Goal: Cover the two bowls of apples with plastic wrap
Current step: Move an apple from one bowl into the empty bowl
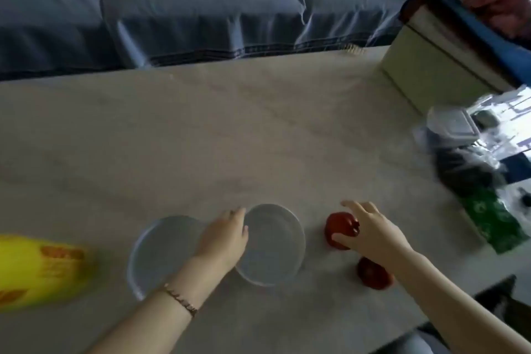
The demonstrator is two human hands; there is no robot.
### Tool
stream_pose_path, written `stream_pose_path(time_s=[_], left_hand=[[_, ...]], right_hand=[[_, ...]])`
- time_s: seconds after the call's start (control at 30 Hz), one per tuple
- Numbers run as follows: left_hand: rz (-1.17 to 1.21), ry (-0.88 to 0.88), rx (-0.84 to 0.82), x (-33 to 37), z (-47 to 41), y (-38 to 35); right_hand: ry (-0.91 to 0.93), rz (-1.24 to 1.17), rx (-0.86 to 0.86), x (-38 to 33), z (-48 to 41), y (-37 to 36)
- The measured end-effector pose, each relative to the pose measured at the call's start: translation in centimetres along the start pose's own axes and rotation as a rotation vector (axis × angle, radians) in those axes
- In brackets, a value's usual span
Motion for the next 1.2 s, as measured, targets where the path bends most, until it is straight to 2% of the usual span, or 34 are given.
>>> stream_pose_path(time_s=[0.13, 0.23, 0.33, 0.43, 0.5, 0.6, 0.7, 0.8, 0.93, 1.0, 1.07, 1.13, 1.2], left_hand=[[-0.061, -0.001, 0.035, -1.4, -2.0, -1.8], [-0.015, -0.043, 0.077, -1.3, -1.9, -2.1], [0.115, -0.039, 0.148, -2.0, -2.2, -2.2], [0.225, -0.094, 0.213, -1.8, -2.1, -2.2], [0.3, -0.115, 0.234, -1.5, -1.8, -2.2], [0.339, -0.084, 0.25, -1.3, -1.4, -2.2], [0.401, 0.053, 0.286, -1.7, -0.3, -2.6], [0.483, 0.107, 0.264, -2.0, 2.0, -4.0], [0.684, 0.065, 0.256, -1.7, 3.8, -5.5], [0.803, 0.076, 0.27, -1.5, 4.0, -6.1], [0.891, 0.115, 0.28, -1.3, 4.5, -6.7], [0.928, 0.124, 0.332, -1.1, 4.9, -6.8], [1.015, 0.172, 0.343, -0.9, 4.9, -6.9]], right_hand=[[-0.059, -0.069, -0.01, 1.3, -1.8, -3.3], [-0.048, -0.123, 0.106, 1.7, -2.1, -4.4], [-0.027, -0.287, 0.277, 1.1, -1.2, -3.0], [0.094, -0.439, 0.491, -1.4, 1.5, 0.4], [0.21, -0.477, 0.495, -4.3, 3.3, 1.8], [0.338, -0.378, 0.346, -8.6, 4.2, 0.7], [0.345, -0.187, 0.241, -10.7, 3.2, -2.3], [0.317, -0.05, 0.203, -11.1, 2.1, -4.8], [0.31, -0.067, 0.184, -11.3, 1.7, -6.3], [0.31, -0.02, 0.211, -11.2, 2.3, -5.9], [0.333, -0.043, 0.329, -10.2, 3.6, -4.4], [0.333, -0.1, 0.476, -7.8, 5.4, -2.9], [0.27, -0.021, 0.516, -4.1, 6.1, -2.4]])
Point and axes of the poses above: each hand's wrist, its own z-axis away from the middle knuckle, its own y-axis out of the back of the hand, x = y × z, the point moved 6 cm from there along -z, towards the middle knuckle, and after that the axes turned 4 degrees about z, right-handed, at the moved point
